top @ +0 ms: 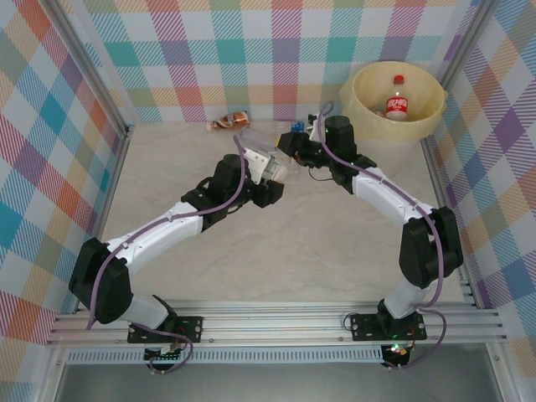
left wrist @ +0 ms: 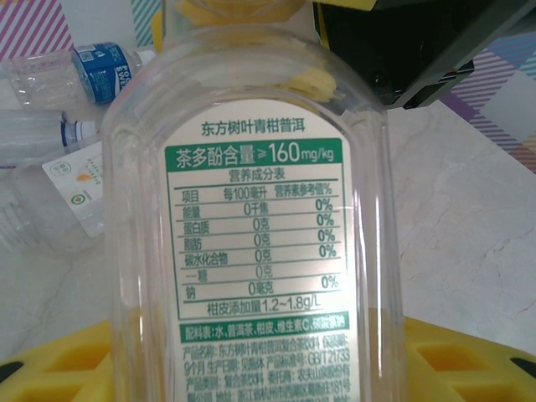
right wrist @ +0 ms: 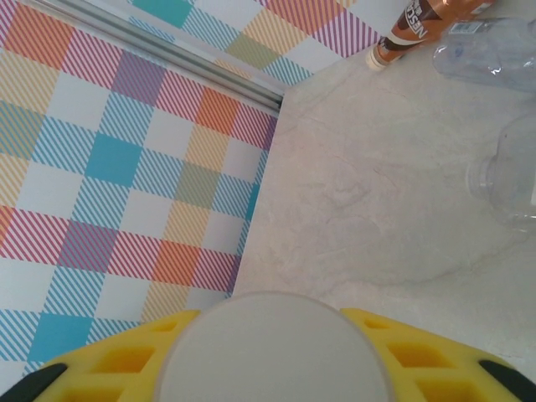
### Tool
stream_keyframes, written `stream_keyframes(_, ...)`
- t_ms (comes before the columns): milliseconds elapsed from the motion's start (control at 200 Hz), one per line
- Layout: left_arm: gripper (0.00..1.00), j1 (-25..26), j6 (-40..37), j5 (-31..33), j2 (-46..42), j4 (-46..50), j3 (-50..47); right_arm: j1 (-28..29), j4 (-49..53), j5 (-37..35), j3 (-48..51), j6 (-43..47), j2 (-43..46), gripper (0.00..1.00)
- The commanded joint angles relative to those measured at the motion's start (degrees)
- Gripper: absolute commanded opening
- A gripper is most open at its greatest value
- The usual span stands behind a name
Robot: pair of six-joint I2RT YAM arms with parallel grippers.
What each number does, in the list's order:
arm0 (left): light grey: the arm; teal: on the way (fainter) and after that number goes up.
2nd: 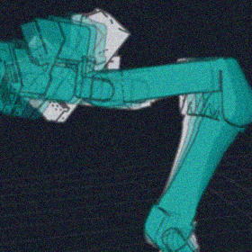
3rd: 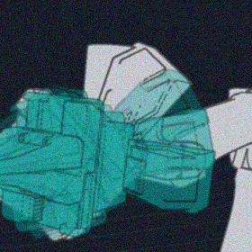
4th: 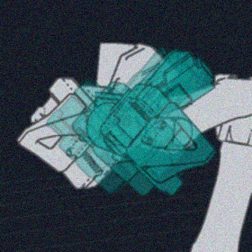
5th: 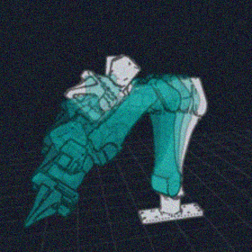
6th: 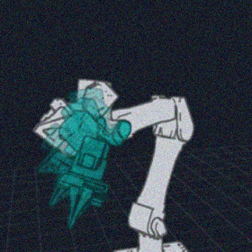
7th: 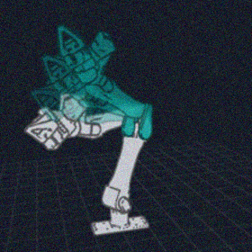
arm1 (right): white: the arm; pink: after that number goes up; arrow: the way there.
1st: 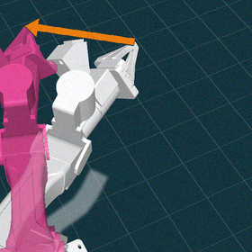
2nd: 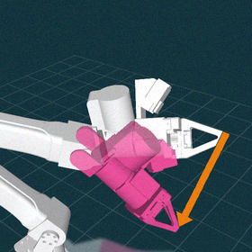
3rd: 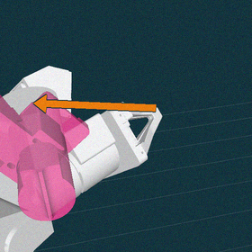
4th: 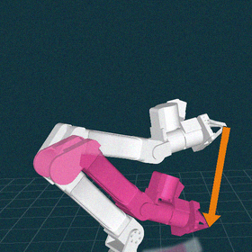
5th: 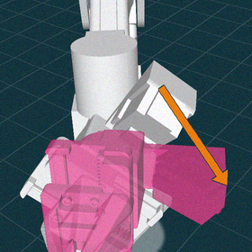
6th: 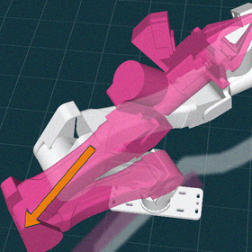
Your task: Put the plastic bottles in the bin
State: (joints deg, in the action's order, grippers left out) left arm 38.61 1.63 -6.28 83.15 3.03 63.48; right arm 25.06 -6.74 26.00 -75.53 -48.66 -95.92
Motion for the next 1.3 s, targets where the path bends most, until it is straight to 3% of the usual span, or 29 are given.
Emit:
stream_keyframes(0,0.53,0.8,-0.3,-0.1,0.7,-0.5,2.4,0.4,-2.3,1.8,-0.8,2.9,0.2,0.36)
stream_keyframes(195,0.66,0.8,1.9,2.7,1.1,-0.3,3.1,0.4,0.3,1.6,-2.1,6.5,0.5,0.31)
stream_keyframes(285,0.77,0.8,2.9,3.1,0.7,-0.5,3.1,0.4,1.2,2.3,-3.0,9.1,0.8,0.29)
stream_keyframes(405,1.00,0.7,3.0,0.2,-0.5,-1.7,2.1,0.3,5.2,0.8,-5.5,13.3,0.8,0.29)
stream_keyframes(645,1.00,0.2,4.2,-0.6,-7.2,-7.1,-2.5,-2.6,9.0,-2.9,-6.7,17.4,2.5,0.26)
stream_keyframes(995,1.00,-1.8,12.0,25.9,-13.2,-7.5,-8.0,-10.5,17.6,-9.1,-6.9,24.7,9.8,0.26)
stream_keyframes(1295,1.00,-3.2,16.3,29.4,-11.2,-6.7,-9.1,-14.6,25.2,-21.4,-11.5,35.4,17.3,0.28)
